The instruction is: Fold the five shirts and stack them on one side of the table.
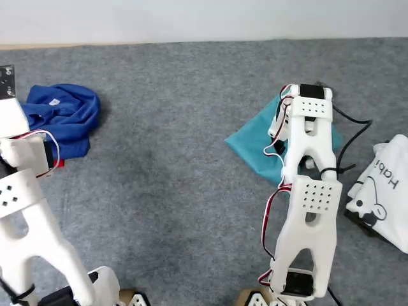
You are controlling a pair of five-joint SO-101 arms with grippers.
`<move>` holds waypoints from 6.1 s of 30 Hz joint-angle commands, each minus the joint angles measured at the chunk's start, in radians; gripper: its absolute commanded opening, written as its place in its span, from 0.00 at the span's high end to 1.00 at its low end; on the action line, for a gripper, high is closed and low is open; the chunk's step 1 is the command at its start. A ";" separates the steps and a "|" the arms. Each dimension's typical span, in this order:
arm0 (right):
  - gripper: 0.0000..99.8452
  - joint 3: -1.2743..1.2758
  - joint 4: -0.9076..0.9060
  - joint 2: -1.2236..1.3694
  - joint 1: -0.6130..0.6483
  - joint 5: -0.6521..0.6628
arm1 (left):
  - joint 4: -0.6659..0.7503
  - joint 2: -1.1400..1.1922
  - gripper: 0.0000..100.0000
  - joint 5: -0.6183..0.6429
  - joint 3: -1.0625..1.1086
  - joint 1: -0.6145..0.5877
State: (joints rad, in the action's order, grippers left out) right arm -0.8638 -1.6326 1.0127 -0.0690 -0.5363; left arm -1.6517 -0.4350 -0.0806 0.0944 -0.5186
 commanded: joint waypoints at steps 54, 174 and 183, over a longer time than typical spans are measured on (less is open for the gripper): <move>0.99 0.224 -0.124 -0.868 -0.386 0.720 | 0.015 -0.025 0.99 -0.008 -0.004 0.008; 0.81 -0.255 0.008 -0.162 -0.492 0.841 | 0.035 -0.025 0.99 -0.008 0.051 0.009; 0.81 -0.255 0.024 -0.093 -0.496 0.842 | 0.035 -0.025 0.99 -0.008 0.051 0.009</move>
State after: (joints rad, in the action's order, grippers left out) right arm -1.0925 -1.6218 0.9221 -0.5692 0.3122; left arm -1.6318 -0.4350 -0.0806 0.1496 -0.5186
